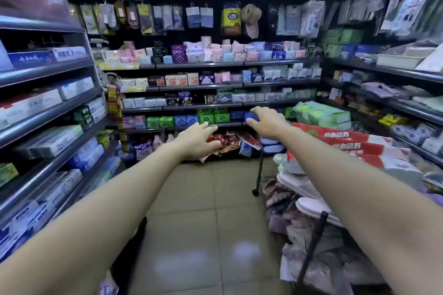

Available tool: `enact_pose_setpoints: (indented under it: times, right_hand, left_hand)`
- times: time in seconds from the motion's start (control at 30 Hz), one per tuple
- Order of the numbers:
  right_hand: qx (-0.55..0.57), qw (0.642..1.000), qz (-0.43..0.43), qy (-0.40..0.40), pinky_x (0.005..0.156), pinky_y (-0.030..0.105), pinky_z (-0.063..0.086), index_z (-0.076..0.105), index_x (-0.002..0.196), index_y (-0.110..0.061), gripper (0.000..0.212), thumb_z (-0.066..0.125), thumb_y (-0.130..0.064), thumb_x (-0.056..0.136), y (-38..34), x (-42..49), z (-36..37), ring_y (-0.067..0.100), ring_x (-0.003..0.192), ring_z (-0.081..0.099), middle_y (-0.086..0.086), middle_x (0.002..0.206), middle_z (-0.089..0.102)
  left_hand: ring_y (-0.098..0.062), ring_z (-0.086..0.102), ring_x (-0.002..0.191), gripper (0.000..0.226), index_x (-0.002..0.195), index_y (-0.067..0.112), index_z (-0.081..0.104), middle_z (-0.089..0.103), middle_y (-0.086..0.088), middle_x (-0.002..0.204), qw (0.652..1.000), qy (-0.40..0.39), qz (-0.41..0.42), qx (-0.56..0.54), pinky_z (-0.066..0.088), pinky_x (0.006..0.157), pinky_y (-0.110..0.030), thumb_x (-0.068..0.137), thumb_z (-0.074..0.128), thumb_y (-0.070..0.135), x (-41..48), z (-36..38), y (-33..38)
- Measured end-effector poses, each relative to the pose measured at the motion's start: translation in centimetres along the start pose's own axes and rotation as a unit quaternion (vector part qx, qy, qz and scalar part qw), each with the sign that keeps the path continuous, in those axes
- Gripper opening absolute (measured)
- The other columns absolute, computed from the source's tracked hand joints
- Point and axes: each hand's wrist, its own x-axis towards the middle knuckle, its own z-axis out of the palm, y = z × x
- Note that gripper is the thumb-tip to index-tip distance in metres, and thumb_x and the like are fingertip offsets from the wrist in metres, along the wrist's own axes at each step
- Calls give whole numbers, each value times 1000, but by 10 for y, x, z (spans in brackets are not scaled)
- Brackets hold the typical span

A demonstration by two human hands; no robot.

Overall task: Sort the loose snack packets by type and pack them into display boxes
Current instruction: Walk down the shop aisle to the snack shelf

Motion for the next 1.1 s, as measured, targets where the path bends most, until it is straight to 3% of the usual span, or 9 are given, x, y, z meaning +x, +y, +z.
enact_pose_setpoints:
  times: [0.37,0.6,0.73,0.97,1.1]
  right_hand:
    - [-21,998,-19,-49,102,43,35,37,144,-15,52,39,-41,100,49,133,88,32,131,41,11,143,46]
    - [-21,995,-32,-90,103,43,34,37,145,-16,52,42,-40,99,89,246,137,32,132,41,12,144,45]
    - [-29,992,-35,-115,96,42,39,45,137,-14,49,42,-42,98,103,295,171,33,125,47,12,133,54]
    - [-23,990,-38,-134,98,41,38,45,138,-16,49,43,-41,96,113,385,228,32,126,46,10,136,53]
    - [-27,990,-31,-138,95,41,39,48,136,-16,47,43,-41,96,110,448,263,32,124,48,9,135,54]
  left_hand:
    - [-26,8,148,61,153,23,21,12,-8,161,999,-39,-33,18,10,118,-42,99,39,46,146,59,-47]
    - [-23,14,147,61,153,22,21,16,-8,160,997,-56,-51,23,19,115,-40,99,39,44,255,81,-71]
    - [-25,15,147,61,153,21,21,16,-9,160,994,-78,-71,21,20,116,-39,99,40,45,303,97,-95]
    - [-24,7,148,61,153,24,20,11,-8,161,991,-100,-83,-7,13,118,-39,100,39,44,392,121,-151]
    - [-22,13,147,60,152,25,22,17,-7,160,993,-97,-72,-4,19,117,-41,98,40,46,453,132,-201]
